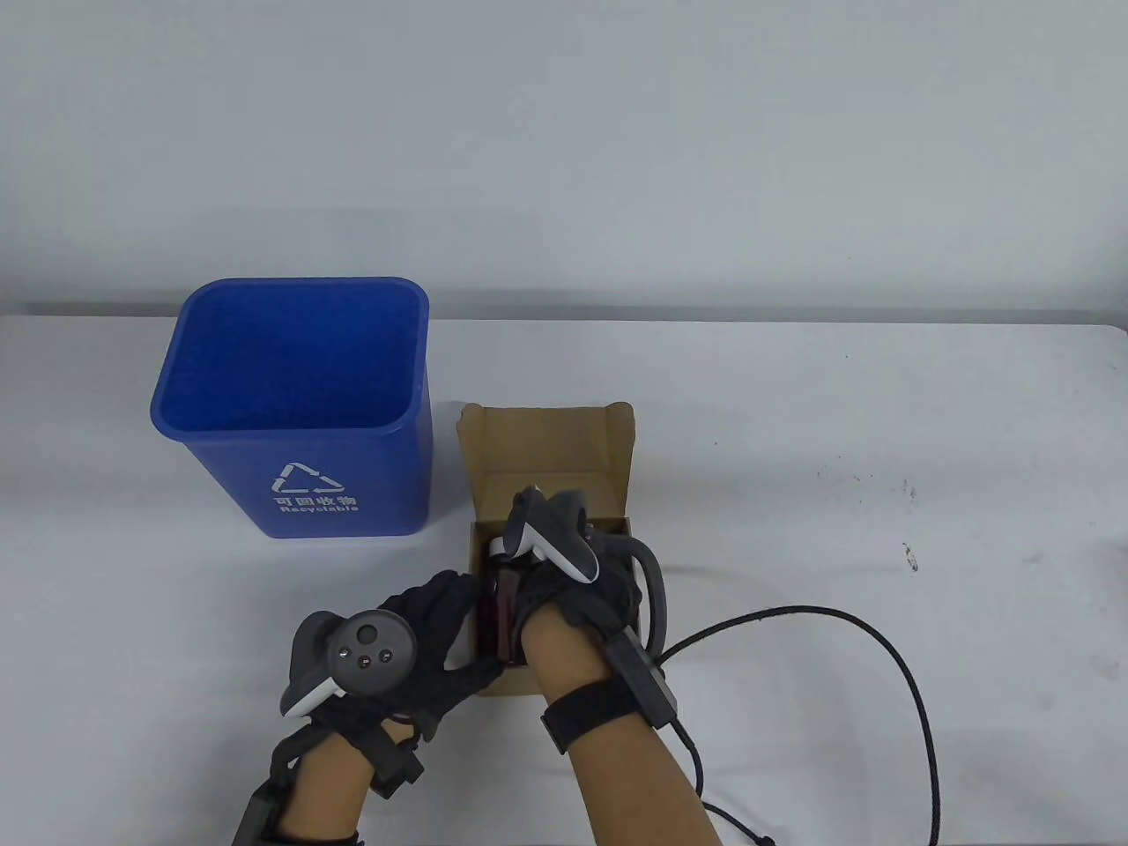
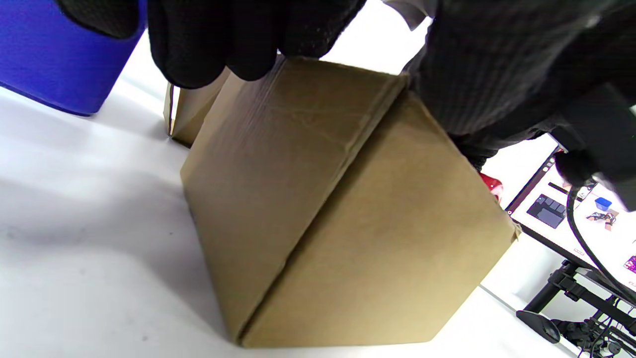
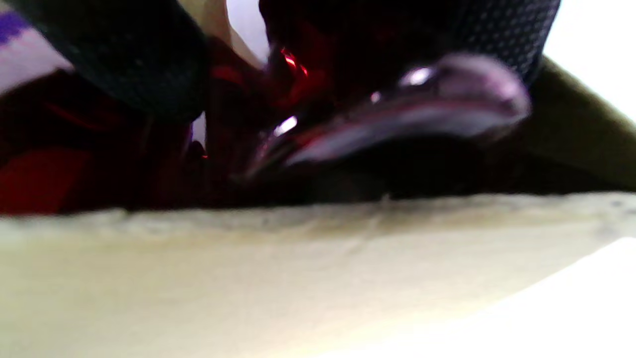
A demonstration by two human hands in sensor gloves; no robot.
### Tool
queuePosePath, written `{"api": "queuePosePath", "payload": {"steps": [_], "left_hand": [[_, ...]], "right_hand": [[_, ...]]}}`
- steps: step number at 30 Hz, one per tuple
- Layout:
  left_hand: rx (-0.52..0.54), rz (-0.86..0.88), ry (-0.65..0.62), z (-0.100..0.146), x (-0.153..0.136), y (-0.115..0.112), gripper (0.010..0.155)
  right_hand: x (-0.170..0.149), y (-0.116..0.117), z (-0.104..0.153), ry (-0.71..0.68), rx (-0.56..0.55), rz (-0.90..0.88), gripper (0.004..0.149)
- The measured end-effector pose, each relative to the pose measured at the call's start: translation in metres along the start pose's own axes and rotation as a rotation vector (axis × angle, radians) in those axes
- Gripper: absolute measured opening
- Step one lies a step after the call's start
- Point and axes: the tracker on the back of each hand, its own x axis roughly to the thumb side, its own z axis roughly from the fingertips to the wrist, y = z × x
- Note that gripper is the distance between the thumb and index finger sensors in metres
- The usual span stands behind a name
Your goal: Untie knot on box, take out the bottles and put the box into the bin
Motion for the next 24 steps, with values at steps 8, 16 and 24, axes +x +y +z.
{"api": "queuePosePath", "payload": {"steps": [8,16,24], "left_hand": [[-0.006,-0.006,0.008,0.0,0.0,0.001,0.091],[-0.015,-0.002,0.018,0.0,0.0,0.0,0.091],[-0.021,0.012,0.022,0.0,0.0,0.0,0.091]], "right_hand": [[0.001,0.003,0.005,0.016,-0.119,0.041,0.087],[-0.003,-0.01,0.021,-0.037,-0.21,0.061,0.088],[-0.037,-0.032,0.027,-0.124,-0.245,-0.106,0.092]]}}
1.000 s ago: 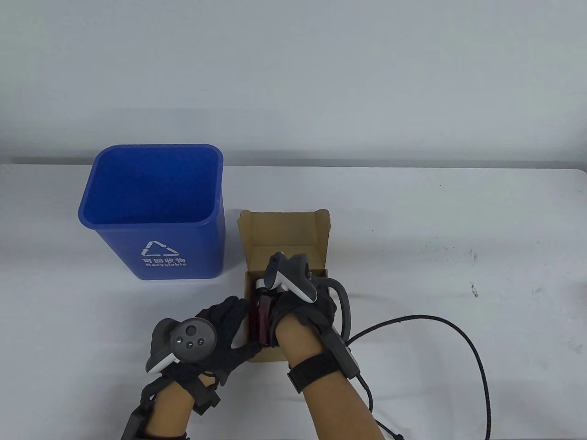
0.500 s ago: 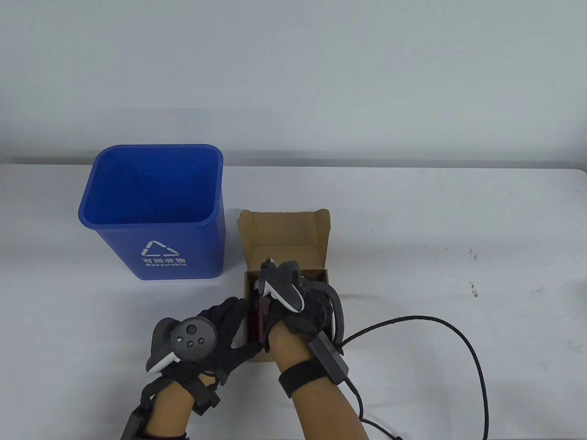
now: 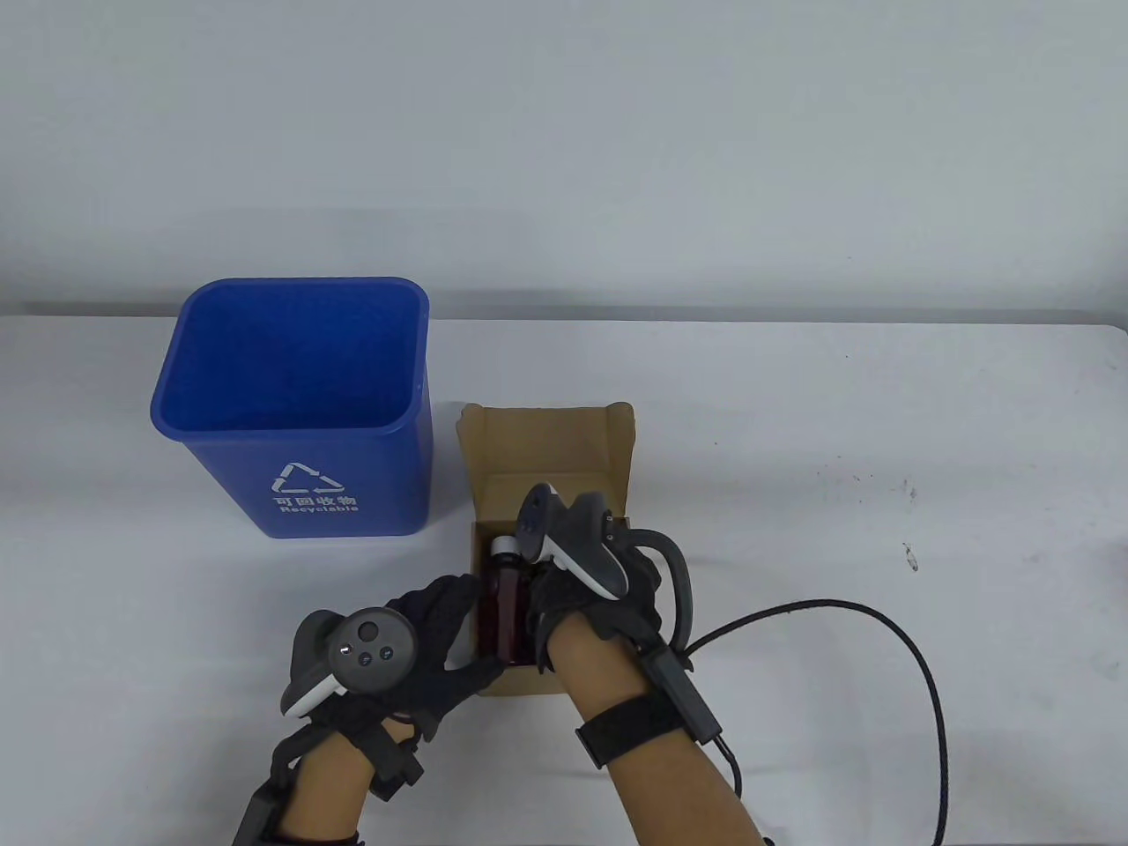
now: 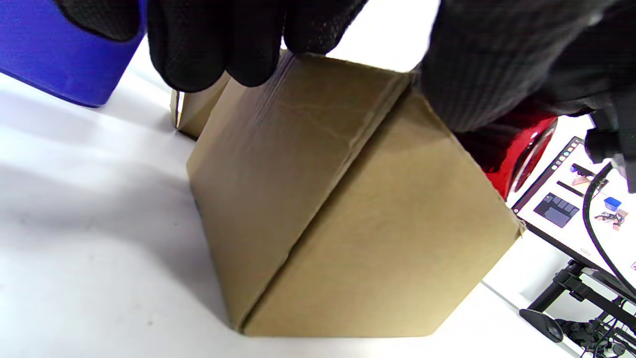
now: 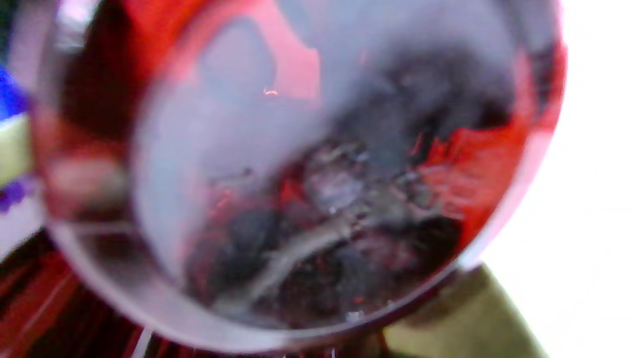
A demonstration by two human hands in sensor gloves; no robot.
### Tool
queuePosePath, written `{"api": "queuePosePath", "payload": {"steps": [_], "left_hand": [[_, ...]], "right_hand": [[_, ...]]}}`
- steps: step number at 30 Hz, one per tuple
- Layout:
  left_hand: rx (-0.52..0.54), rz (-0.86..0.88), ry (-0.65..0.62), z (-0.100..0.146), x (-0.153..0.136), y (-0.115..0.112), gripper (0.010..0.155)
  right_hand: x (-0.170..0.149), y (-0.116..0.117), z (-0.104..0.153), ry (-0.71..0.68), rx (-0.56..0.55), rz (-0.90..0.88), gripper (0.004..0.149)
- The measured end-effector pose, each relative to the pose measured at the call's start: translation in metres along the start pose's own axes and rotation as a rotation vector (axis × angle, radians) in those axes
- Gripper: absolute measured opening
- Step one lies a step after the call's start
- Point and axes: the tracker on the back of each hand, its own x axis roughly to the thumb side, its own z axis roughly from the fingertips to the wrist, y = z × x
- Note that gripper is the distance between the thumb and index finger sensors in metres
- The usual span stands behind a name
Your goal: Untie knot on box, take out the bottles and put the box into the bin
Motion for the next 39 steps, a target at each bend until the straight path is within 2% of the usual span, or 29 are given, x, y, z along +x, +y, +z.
{"api": "queuePosePath", "payload": {"steps": [8,11,18,27,34,39], "left_hand": [[0.001,0.0,0.003,0.0,0.0,0.0,0.09],[0.002,0.001,0.007,0.0,0.0,0.0,0.091],[0.002,-0.002,0.015,0.0,0.0,0.0,0.091],[0.002,-0.005,0.021,0.0,0.001,0.0,0.091],[-0.002,-0.015,0.024,-0.001,0.002,0.0,0.091],[-0.011,-0.02,0.03,-0.001,0.002,0.0,0.091]], "right_hand": [[-0.061,-0.037,0.003,-0.024,-0.096,-0.149,0.088],[-0.096,-0.048,0.002,0.012,-0.148,-0.204,0.088],[-0.179,-0.053,-0.004,0.088,-0.215,-0.363,0.091],[-0.264,-0.041,-0.015,0.177,-0.31,-0.427,0.087],[-0.307,-0.013,-0.033,0.211,-0.414,-0.472,0.087],[-0.329,0.009,-0.053,0.225,-0.449,-0.503,0.087]]}}
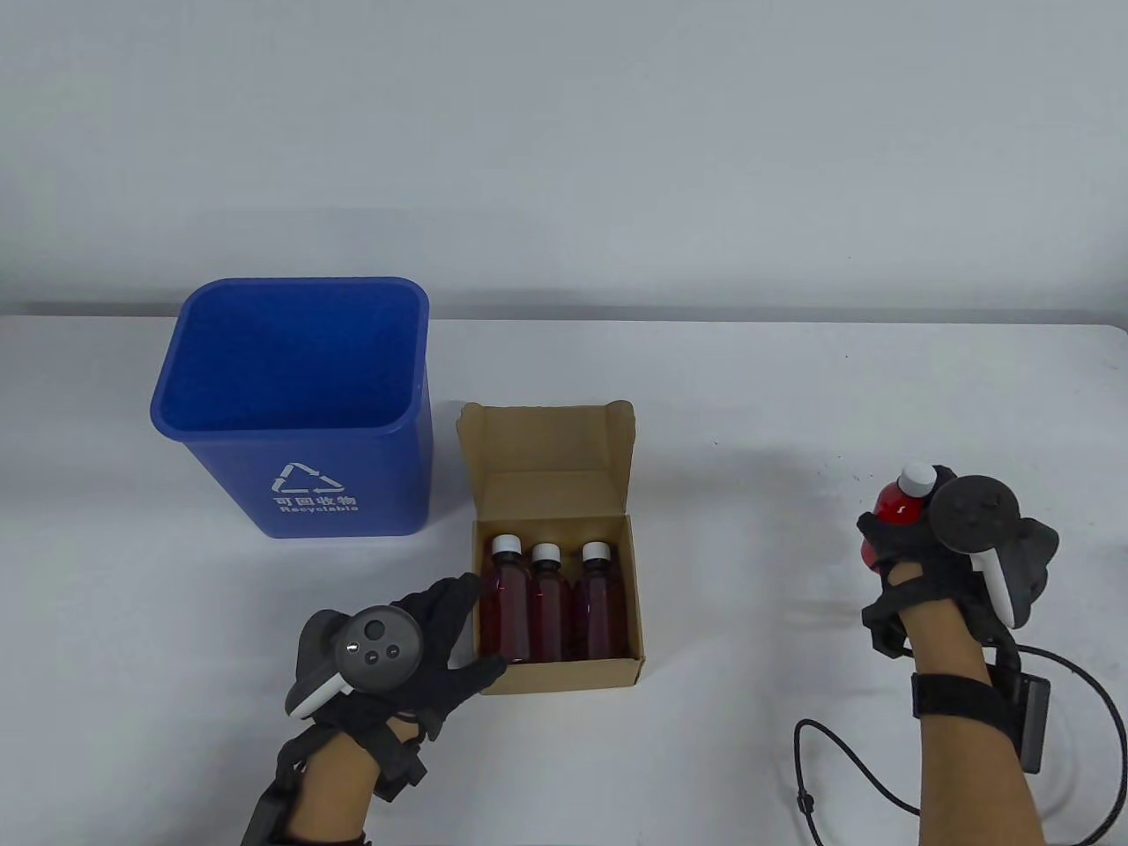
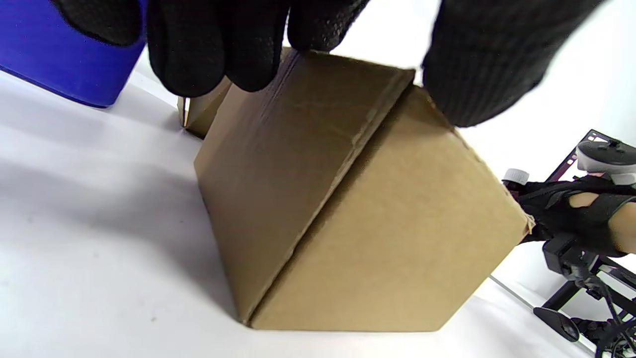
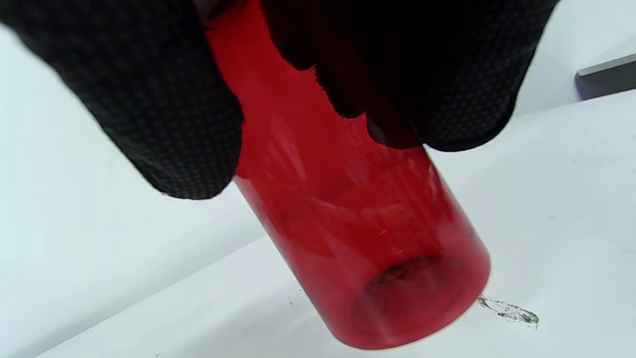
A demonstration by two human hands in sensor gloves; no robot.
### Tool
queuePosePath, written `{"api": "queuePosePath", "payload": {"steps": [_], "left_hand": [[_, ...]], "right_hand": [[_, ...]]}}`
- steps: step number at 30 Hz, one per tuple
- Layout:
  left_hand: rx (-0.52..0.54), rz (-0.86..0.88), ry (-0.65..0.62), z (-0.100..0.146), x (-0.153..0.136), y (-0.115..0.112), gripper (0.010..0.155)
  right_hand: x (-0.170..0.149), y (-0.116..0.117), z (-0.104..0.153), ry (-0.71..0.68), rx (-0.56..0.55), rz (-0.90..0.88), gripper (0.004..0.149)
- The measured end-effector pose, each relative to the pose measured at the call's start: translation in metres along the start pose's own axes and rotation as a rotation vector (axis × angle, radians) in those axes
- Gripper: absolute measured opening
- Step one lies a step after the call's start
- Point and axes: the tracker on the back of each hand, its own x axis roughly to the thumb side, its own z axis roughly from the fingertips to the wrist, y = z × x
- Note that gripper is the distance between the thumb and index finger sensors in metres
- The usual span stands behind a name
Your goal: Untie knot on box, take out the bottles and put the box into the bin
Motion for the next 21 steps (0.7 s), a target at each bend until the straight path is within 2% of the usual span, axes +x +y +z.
{"api": "queuePosePath", "payload": {"steps": [11,14,21], "left_hand": [[-0.015,-0.014,0.006,-0.001,0.001,0.0,0.091],[-0.016,-0.017,0.006,-0.001,0.001,0.0,0.091],[-0.018,-0.018,0.007,-0.002,0.002,0.0,0.091]], "right_hand": [[-0.04,0.038,-0.028,0.032,-0.039,-0.014,0.086],[-0.048,0.039,-0.034,0.063,-0.055,-0.101,0.087],[-0.055,0.042,-0.043,0.075,-0.029,-0.135,0.087]]}}
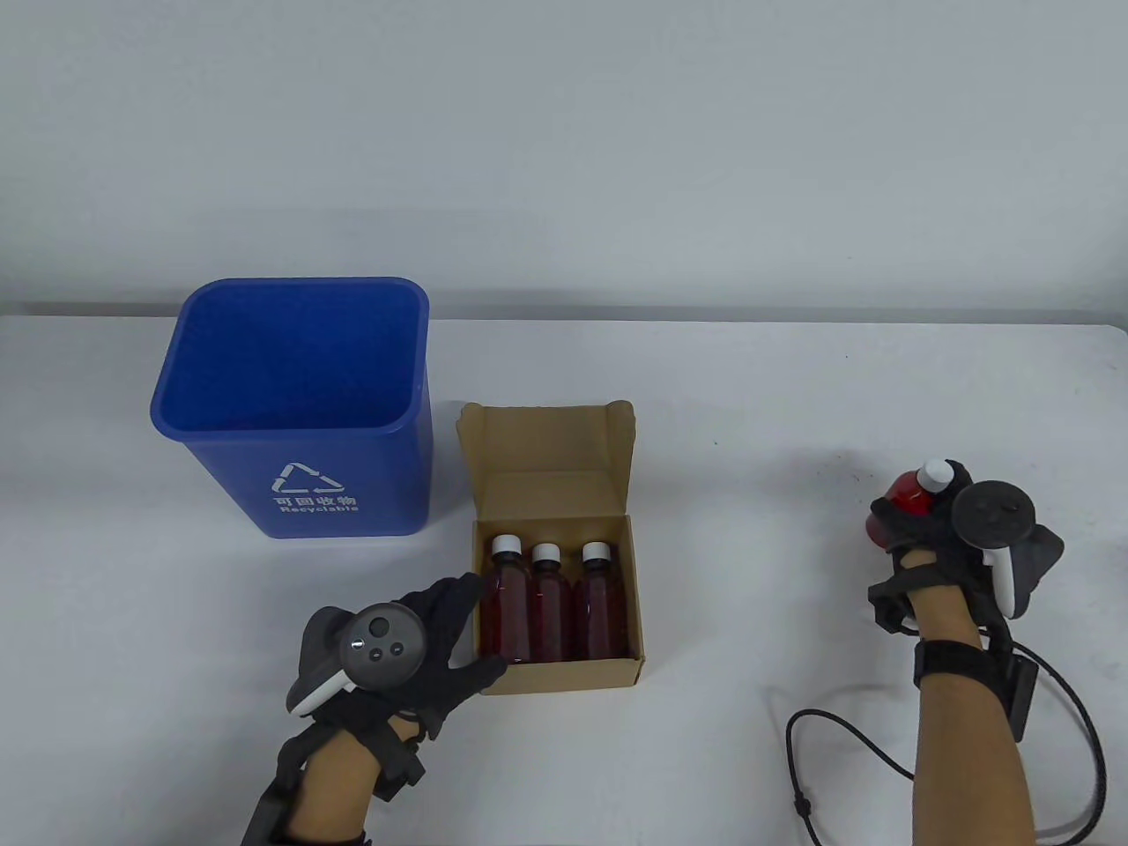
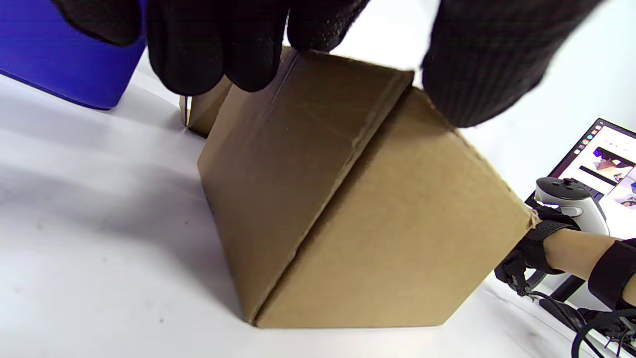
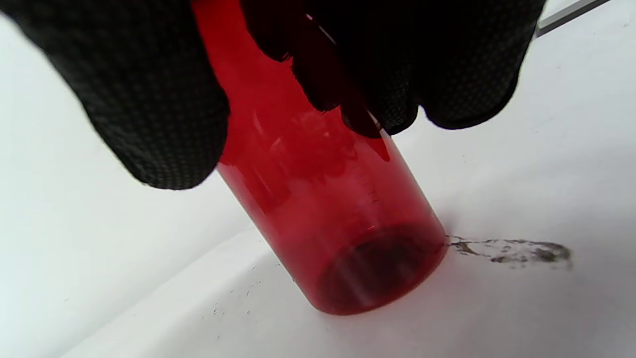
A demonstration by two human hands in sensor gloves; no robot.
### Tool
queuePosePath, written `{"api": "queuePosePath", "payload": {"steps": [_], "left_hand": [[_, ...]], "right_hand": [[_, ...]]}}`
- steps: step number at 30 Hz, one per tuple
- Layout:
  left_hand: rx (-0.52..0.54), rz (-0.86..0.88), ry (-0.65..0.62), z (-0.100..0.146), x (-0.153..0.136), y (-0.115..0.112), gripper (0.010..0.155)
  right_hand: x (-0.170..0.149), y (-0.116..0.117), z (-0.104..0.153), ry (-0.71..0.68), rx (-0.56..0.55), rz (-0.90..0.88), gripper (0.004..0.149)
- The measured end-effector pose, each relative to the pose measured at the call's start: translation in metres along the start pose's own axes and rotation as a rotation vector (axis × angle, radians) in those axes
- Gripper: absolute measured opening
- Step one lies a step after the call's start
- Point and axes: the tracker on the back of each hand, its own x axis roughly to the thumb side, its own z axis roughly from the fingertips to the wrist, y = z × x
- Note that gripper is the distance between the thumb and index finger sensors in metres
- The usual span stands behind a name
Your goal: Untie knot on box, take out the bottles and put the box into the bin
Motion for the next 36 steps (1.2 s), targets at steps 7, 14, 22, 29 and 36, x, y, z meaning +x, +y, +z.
{"api": "queuePosePath", "payload": {"steps": [7,14,22,29,36], "left_hand": [[0.001,0.006,0.001,0.0,0.0,0.0,0.091],[-0.001,0.009,0.001,0.0,0.0,0.0,0.091],[-0.002,0.008,-0.002,0.0,0.0,0.0,0.091],[-0.002,0.016,-0.002,0.001,0.0,0.0,0.091],[-0.003,0.024,-0.003,0.002,0.0,-0.001,0.091]], "right_hand": [[0.0,0.0,0.005,0.011,0.051,0.004,0.088],[0.012,-0.02,0.015,-0.017,0.058,0.025,0.099],[0.058,-0.083,0.032,-0.07,-0.023,0.087,0.1],[0.12,-0.095,0.062,-0.234,-0.026,0.196,0.094],[0.189,-0.072,0.101,-0.417,0.037,0.267,0.089]]}}
